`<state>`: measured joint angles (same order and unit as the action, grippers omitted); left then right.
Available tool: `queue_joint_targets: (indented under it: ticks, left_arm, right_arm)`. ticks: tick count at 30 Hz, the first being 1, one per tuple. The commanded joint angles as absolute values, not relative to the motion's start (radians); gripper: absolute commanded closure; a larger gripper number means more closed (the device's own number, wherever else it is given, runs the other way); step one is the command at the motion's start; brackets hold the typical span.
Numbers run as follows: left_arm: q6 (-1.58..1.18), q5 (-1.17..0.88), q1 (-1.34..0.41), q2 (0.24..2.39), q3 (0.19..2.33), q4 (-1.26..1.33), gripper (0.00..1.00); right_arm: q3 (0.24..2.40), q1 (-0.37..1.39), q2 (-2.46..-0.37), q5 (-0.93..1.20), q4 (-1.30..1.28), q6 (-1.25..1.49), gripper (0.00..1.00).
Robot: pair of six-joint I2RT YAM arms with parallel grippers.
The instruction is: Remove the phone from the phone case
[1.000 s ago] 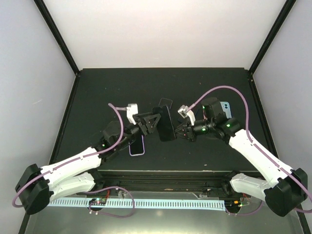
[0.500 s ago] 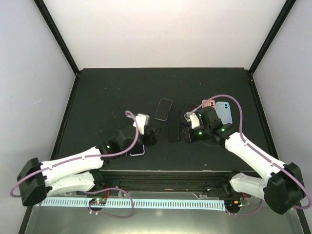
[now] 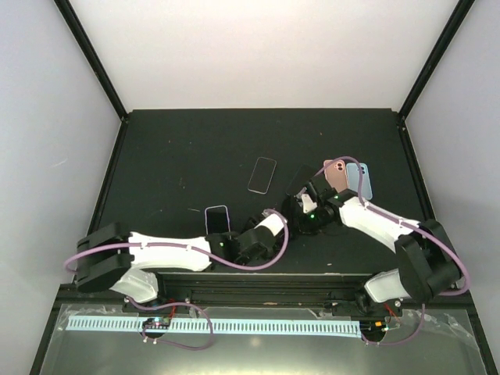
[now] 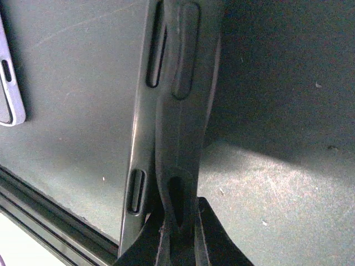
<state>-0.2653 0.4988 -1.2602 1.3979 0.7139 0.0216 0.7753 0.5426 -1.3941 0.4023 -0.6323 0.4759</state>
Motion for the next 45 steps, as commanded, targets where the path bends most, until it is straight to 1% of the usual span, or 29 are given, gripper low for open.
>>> queue_joint_targets:
  ticks: [1,6,11,16,21,31,36,40,45]
  left_arm:
    - [-0.202,0.581,-1.283,1.496,0.787,0.076,0.25]
    - [-0.182,0.582,-1.288,1.593,0.844,0.092,0.25]
    - [-0.172,0.55,-1.29,1.622,0.846,0.145,0.27]
    - [-0.161,0.512,-1.29,1.652,0.849,0.144,0.34]
    - [-0.185,0.585,-1.29,1.698,0.888,0.066,0.41]
    - [-0.224,0.722,-1.288,1.791,0.947,-0.032,0.48]
    - [-0.257,0.804,-1.289,1.821,0.968,-0.107,0.59]
    - [-0.309,0.846,-1.282,1.808,0.959,-0.15,0.64]
    - [-0.396,0.871,-1.256,1.744,0.896,-0.151,0.65]
  right_arm:
    - [0.831,0.541,-1.424,0.391,-0.588,0.5,0.99]
    - [0.836,0.54,-1.467,0.383,-0.577,0.518,0.99]
    - [0.857,0.54,-1.5,0.389,-0.581,0.525,0.99]
    - [0.86,0.54,-1.506,0.402,-0.58,0.53,0.99]
    - [0.858,0.539,-1.498,0.406,-0.575,0.531,0.99]
    - [0.842,0.541,-1.481,0.451,-0.564,0.536,0.99]
    - [0.838,0.54,-1.472,0.469,-0.56,0.533,0.99]
    - [0.838,0.54,-1.461,0.465,-0.561,0.528,0.99]
    - [0.832,0.54,-1.448,0.464,-0.558,0.519,0.99]
